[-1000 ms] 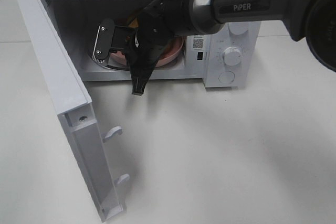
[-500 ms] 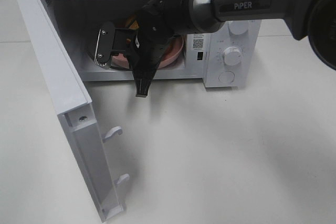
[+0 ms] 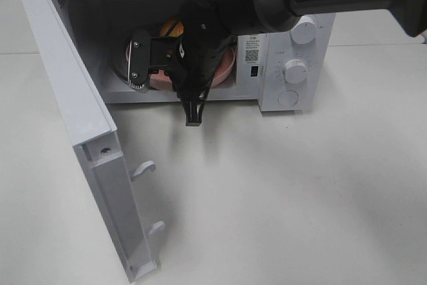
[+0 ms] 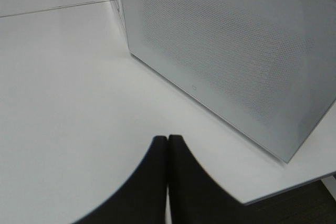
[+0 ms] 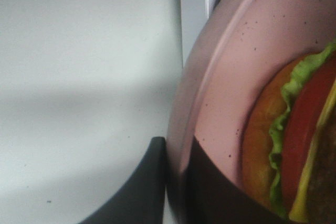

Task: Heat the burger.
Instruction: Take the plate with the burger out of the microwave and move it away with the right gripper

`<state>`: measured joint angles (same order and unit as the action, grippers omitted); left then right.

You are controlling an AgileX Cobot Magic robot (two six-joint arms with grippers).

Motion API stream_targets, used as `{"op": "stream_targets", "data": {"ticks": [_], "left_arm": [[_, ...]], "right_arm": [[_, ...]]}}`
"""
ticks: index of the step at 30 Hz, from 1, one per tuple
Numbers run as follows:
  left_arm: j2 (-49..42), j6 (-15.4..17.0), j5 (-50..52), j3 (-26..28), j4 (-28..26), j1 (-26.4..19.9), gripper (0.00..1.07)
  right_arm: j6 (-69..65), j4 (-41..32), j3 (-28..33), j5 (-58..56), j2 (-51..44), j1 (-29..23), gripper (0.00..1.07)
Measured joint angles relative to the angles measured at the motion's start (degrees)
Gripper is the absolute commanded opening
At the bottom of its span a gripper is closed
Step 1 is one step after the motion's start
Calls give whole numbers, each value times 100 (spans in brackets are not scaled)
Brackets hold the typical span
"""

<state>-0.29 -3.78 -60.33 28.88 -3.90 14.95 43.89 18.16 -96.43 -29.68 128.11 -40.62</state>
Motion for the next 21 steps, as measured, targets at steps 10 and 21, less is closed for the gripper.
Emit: {"op": "stream_targets", "data": {"ticks": [10,21], "left_arm": [[0,0,0,0,0,0,0],[0,0,0,0,0,0,0]], "right_arm": [[246,-11,762,355,-527,-17,0],[556,34,1862,1003,-1278,-29,0]]}}
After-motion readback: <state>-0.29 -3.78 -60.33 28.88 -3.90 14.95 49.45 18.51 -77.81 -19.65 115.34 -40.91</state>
